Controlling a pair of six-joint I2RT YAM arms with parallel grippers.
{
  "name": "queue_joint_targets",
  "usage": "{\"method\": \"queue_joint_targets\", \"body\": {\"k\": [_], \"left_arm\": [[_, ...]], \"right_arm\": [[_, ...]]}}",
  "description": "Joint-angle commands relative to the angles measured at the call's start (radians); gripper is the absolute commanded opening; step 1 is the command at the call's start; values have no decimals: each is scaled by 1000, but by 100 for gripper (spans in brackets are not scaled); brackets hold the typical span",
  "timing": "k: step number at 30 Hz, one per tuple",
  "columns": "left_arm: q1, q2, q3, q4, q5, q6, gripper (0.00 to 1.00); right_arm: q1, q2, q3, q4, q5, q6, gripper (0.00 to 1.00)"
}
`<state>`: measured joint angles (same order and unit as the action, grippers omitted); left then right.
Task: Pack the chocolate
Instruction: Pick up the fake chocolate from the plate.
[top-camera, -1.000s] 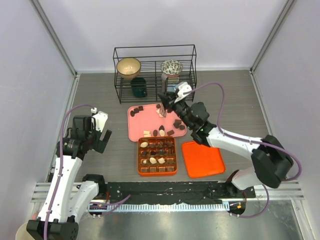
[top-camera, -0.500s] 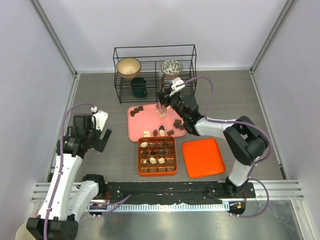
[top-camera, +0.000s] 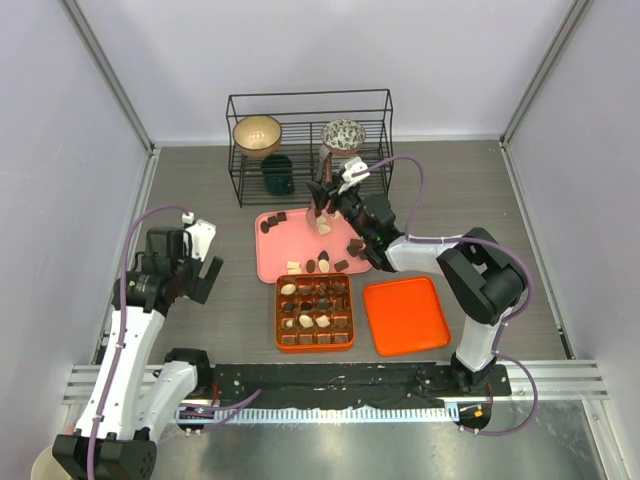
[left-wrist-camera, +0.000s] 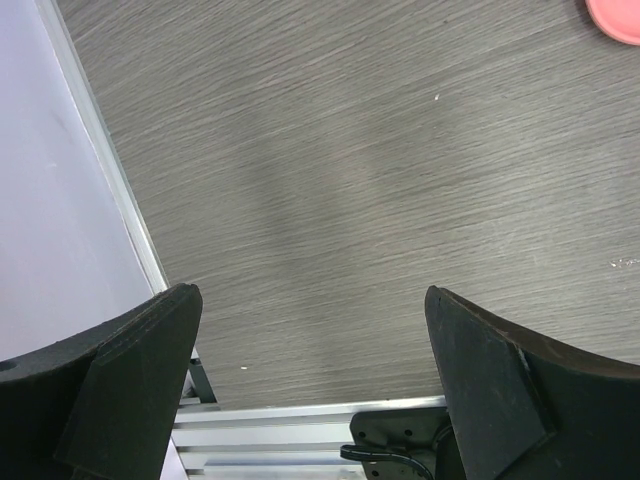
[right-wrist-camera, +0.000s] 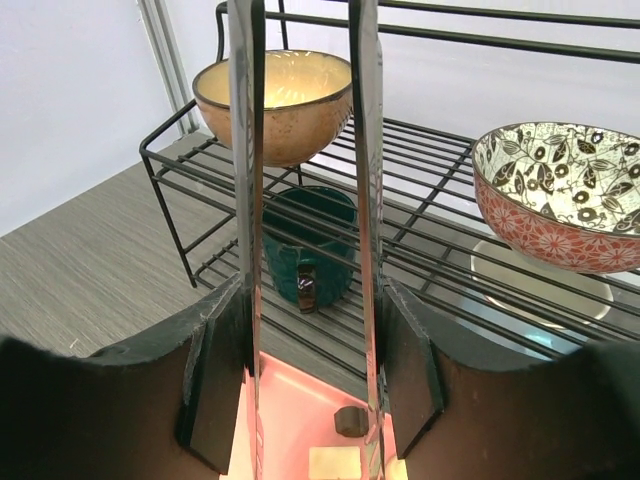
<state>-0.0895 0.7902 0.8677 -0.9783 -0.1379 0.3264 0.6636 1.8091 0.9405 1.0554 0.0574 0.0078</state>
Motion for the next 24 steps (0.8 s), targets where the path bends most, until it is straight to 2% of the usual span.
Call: {"method": "queue_joint_targets", "body": {"k": [1,15,24], "left_arm": [[-1,0,42,17,-9,14,100],[0,3,44,16,-19,19,100],[0,-2,44,10,-22,25,100]], "right_arm": [[1,-2,-12,98,27,-2,56],[1,19,-77,104,28,26,54],[1,71,-56,123,32,32,54]]}}
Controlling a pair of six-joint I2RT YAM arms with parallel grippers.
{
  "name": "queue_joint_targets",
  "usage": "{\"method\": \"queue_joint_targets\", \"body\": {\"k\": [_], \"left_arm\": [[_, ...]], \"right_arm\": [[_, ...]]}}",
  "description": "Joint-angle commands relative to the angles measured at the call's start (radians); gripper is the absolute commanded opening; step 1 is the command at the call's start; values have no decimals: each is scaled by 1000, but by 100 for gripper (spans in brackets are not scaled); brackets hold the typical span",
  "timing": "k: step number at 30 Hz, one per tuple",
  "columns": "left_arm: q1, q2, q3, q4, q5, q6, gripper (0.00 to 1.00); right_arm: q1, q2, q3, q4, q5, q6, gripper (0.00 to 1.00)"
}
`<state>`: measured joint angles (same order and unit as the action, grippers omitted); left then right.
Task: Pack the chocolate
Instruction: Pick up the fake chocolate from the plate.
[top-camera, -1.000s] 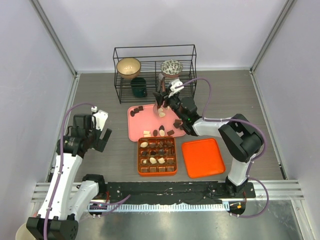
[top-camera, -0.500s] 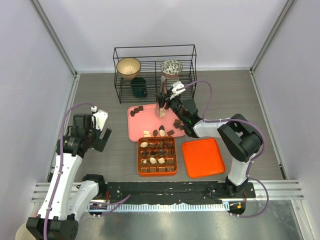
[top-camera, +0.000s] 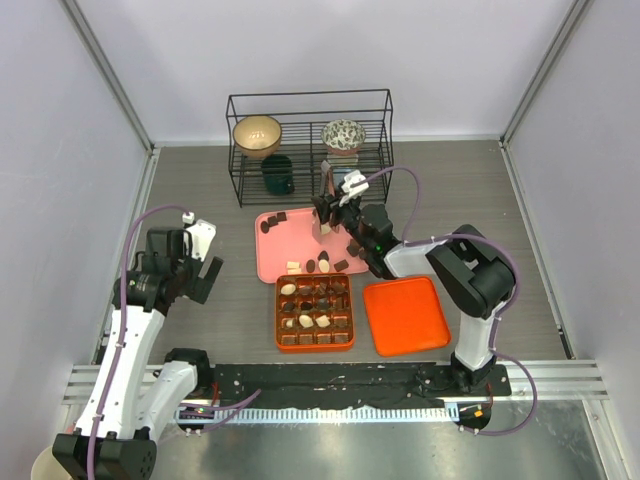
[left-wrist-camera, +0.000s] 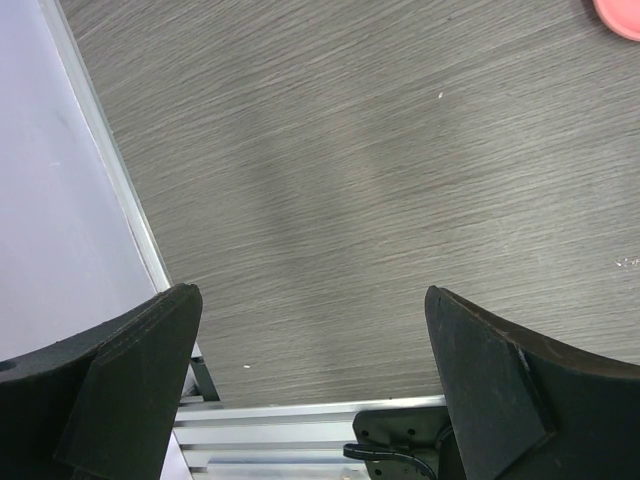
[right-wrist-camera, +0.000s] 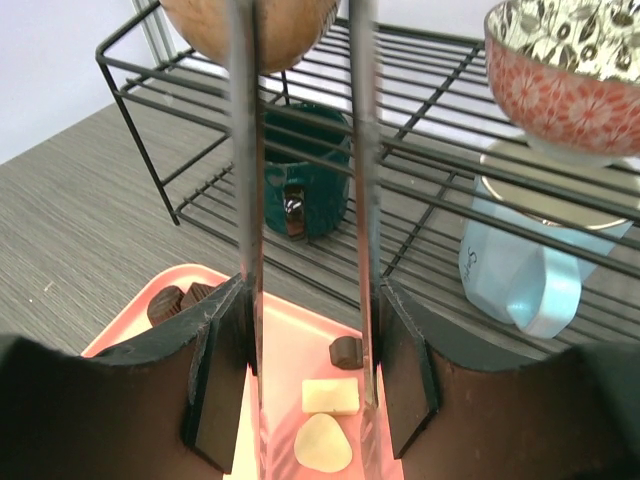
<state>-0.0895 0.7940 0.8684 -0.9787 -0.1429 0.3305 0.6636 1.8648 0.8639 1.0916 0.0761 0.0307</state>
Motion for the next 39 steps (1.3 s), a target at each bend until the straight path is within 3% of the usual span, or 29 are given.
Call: {"method": "queue_joint_targets", "body": {"k": [1,19,28,35,39], "left_arm": [[0,-9,41,9,-18,24,100],[0,-13,27,6,-20,33,100],[-1,-18,23,0,-14,30,100],[-1,-16,34,-9,-11,28,100],[0,-18,40,-12,-9,30,100]], "right_arm": [[-2,20,27,83,13,14,54],[-4,69,63,172,-24,58,48],[-4,47,38,197,-32,25,36],[1,-56,-26,191,-30,-25,28],[13,-238,-109,148,-44,-66,29]]}}
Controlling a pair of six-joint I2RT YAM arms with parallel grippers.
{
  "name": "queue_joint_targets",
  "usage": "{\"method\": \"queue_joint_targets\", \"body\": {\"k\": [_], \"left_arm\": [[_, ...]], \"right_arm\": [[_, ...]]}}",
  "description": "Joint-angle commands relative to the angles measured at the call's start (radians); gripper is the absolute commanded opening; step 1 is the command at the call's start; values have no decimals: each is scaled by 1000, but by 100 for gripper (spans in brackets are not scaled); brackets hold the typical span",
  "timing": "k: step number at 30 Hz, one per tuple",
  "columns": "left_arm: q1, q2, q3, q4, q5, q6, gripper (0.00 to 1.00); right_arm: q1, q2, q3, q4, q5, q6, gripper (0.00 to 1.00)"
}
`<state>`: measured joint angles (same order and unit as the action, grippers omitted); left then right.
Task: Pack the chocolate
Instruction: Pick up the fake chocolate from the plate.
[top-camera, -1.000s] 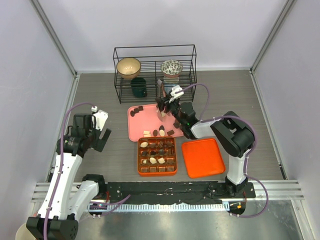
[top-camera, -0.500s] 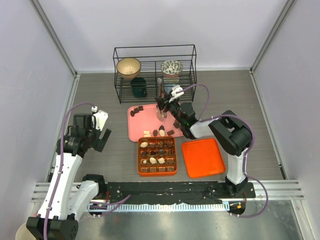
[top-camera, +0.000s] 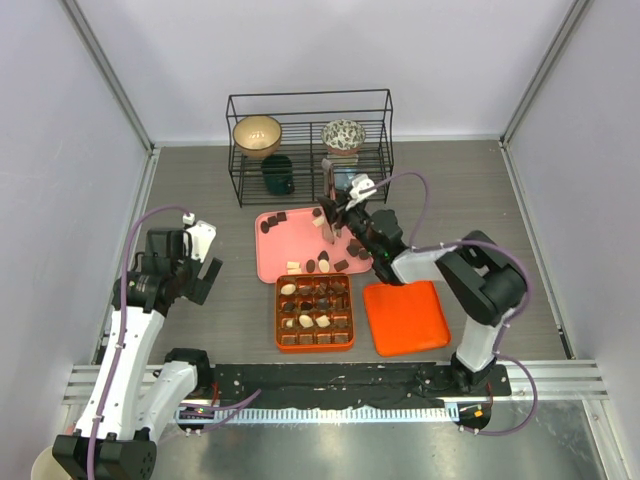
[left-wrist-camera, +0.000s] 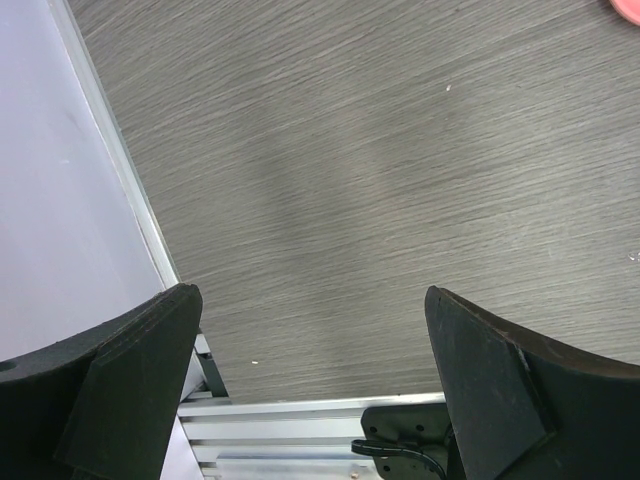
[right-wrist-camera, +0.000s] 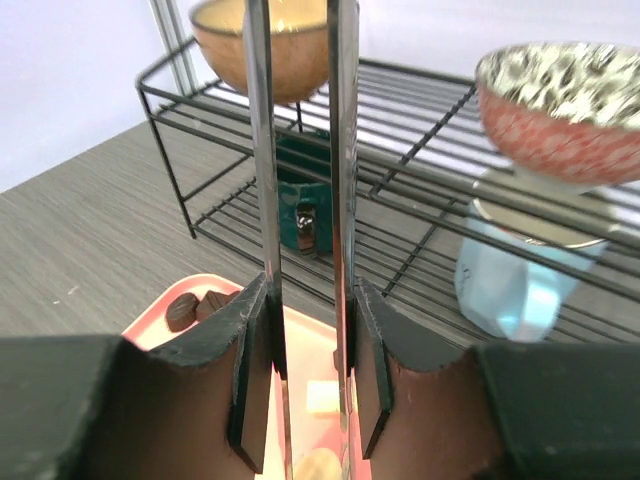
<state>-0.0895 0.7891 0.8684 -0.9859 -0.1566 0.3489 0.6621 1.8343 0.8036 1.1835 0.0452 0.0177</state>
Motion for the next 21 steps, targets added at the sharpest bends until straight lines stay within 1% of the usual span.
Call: {"method": "queue_joint_targets", "body": {"k": [1,3,4,6,7,9,10,12,13,14,16,21], "left_arm": [[0,-11,40,-5,5,13,100],[0,-11,41,-2,8,7,100],[0,-8,43,0,9,7,100],[0,-5,46,4,22,4,100],[-1,-4,46,4,23,1,100],[-1,5,47,6,32,-2,100],[0,9,52,6,32,-5,100],[-1,9,50,6,41,-7,99],[-1,10,52,7,43,-11,100],[0,9,52,10,48,-14,100],[-1,4,52,12,52,-14,100],[-1,-2,50,16,61,-18,100]], "right_arm": [[17,-245,-72,26,-18,-55,28],[28,-337,-148,-11,-28,-59,28],[33,-428,-174,-53,-33,-58,28],[47,-513,-256,-90,-33,-52,28],[53,-606,-300,-143,-68,-48,28],[70,-700,-331,-212,-77,-44,27],[89,-778,-345,-291,-76,-44,26],[114,-854,-350,-372,-70,-48,26],[135,-881,-348,-448,-65,-48,26],[143,-939,-346,-481,-64,-41,26],[169,-984,-343,-566,-79,-19,26],[244,-1096,-346,-699,-85,39,25]]}}
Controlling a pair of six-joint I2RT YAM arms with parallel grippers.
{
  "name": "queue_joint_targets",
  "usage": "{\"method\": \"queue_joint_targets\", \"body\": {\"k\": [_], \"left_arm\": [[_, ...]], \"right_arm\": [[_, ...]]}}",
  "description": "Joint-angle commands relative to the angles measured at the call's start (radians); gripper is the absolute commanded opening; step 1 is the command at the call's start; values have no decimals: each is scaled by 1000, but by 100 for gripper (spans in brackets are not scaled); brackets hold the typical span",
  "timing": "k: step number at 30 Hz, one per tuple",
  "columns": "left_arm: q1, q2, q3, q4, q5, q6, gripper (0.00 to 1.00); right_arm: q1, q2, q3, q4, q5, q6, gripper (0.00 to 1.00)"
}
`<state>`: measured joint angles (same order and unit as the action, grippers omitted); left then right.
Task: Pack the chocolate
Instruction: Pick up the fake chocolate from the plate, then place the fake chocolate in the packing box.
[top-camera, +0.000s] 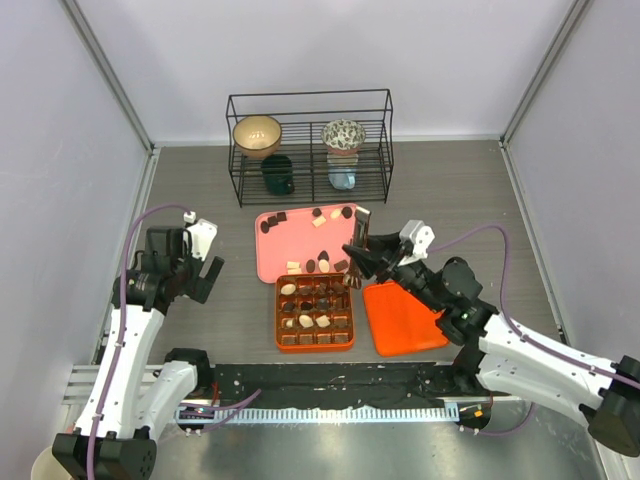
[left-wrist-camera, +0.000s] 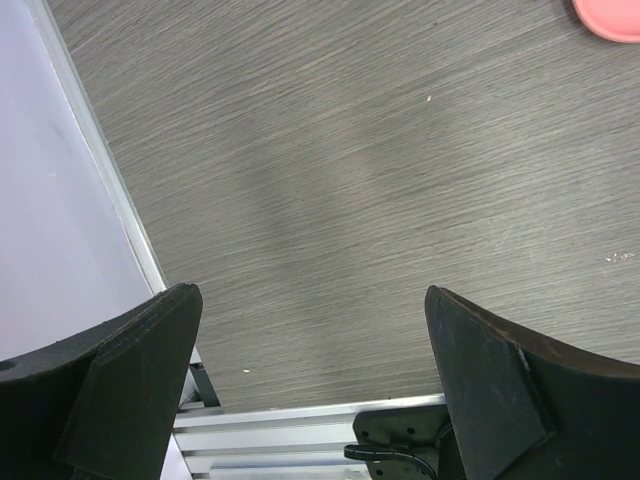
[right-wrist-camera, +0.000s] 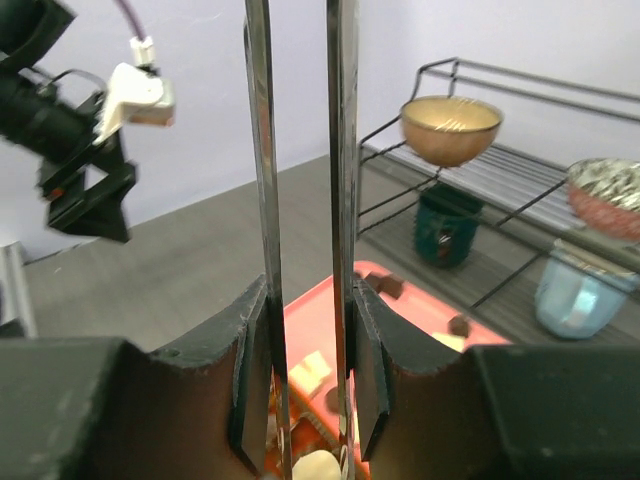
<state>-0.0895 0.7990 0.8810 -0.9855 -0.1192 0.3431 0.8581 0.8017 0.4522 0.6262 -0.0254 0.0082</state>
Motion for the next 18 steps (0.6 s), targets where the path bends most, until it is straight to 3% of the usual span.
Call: {"method": "queue_joint_targets", "body": {"k": [1,18], "left_arm": [[-3,-14,35,18,27,-12,100],[-1,-12,47,16,41,-23,100]], "right_arm": [[56,-70,0,-166,-18,56,25],[131,71,-3,-60,-80,127,28]]}}
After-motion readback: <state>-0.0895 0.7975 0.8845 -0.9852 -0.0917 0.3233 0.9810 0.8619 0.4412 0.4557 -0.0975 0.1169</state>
